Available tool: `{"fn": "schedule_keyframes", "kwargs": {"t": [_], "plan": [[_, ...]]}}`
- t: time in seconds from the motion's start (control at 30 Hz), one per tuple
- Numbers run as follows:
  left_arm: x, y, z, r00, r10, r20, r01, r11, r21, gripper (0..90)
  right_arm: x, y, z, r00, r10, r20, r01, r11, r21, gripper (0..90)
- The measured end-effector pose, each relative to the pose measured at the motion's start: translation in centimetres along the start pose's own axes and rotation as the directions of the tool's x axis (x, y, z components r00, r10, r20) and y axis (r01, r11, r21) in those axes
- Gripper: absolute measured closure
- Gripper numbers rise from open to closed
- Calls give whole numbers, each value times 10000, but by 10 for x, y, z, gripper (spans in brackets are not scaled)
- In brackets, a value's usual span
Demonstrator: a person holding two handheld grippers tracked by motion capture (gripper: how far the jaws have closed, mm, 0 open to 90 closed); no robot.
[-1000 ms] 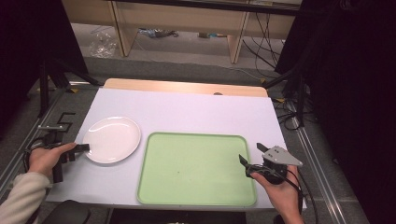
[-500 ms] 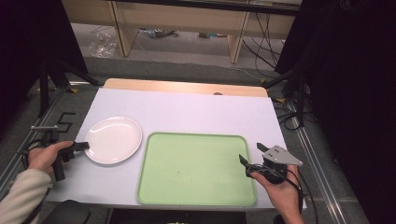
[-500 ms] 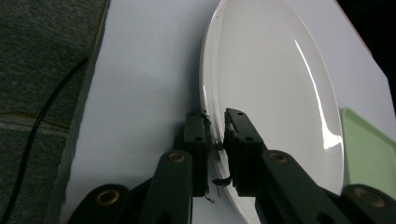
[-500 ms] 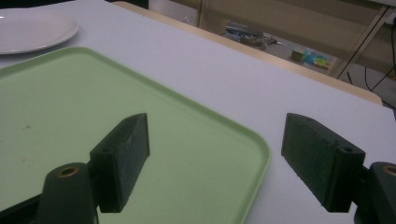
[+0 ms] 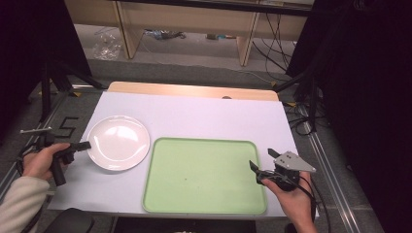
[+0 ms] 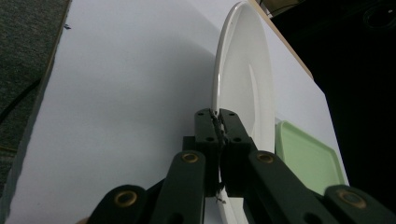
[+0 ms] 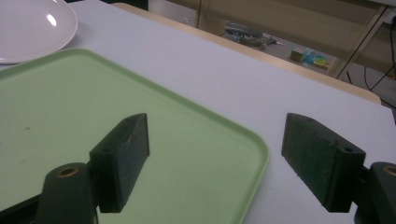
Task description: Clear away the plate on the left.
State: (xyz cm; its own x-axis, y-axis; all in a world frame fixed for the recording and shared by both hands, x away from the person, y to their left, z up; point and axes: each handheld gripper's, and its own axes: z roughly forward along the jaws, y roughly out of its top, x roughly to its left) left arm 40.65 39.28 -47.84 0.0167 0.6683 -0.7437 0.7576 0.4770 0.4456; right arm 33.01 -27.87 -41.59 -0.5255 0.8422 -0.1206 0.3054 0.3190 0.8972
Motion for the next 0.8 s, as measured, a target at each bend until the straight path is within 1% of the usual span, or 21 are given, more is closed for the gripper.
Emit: {"fn": "schedule_keyframes", "kwargs": {"t": [0.03,0.1,0.17,0.2,0.23,0.27,0.3,0.33,0.5,0.53,0.57,0.6,0.63,0.67,0.77,0.8], "plan": [[-1,0,0,10000,74,-26,-74,10000,-6,871,0,0,1,10000,-5,37,5,10000,-33,241],[-1,0,0,10000,52,-15,-52,10000,-5,871,0,0,1,10000,0,23,0,10000,-25,241],[1,0,0,9999,-75,96,75,10000,-37,871,0,0,0,10000,-26,19,26,10000,-39,241],[2,-1,0,9995,-168,250,172,9997,-143,871,0,0,0,10000,3,21,-3,10000,-55,241],[2,-1,0,9995,-168,250,172,9997,-143,870,0,0,0,10000,29,18,-29,10000,-35,241],[3,-1,0,9990,-308,331,314,9994,-158,870,0,0,0,10000,16,-5,-16,10000,2,241],[3,-1,0,9990,-308,331,314,9994,-158,870,0,0,0,10000,16,-5,-16,10000,2,241],[4,-1,-1,9989,-392,246,395,9991,-123,870,0,0,1,10000,2,7,-2,10000,-48,241],[4,-1,-1,9985,-458,315,461,9989,-95,869,0,0,1,10000,11,14,-11,10000,-49,241],[5,-1,-2,9973,-589,438,595,9982,-115,868,0,0,1,10000,15,19,-15,10000,-58,241],[5,-1,-2,9973,-589,438,595,9982,-115,868,0,0,0,10000,4,-14,-4,10000,-1,241],[7,-2,-1,9946,-707,755,730,9969,-283,867,0,0,1,10000,21,22,-21,10000,-55,241],[7,-2,-1,9949,-738,691,757,9968,-252,866,0,0,1,10000,17,29,-17,10000,-54,241],[8,-3,-1,9936,-772,828,799,9964,-296,866,0,0,0,10000,14,38,-14,10000,-51,241],[8,-3,-2,9928,-822,868,852,9958,-321,864,-1,0,1,9999,-91,116,92,9999,-141,241],[8,-3,-2,9929,-779,893,816,9959,-386,863,-1,0,0,9999,-102,120,104,9998,-146,241]]}}
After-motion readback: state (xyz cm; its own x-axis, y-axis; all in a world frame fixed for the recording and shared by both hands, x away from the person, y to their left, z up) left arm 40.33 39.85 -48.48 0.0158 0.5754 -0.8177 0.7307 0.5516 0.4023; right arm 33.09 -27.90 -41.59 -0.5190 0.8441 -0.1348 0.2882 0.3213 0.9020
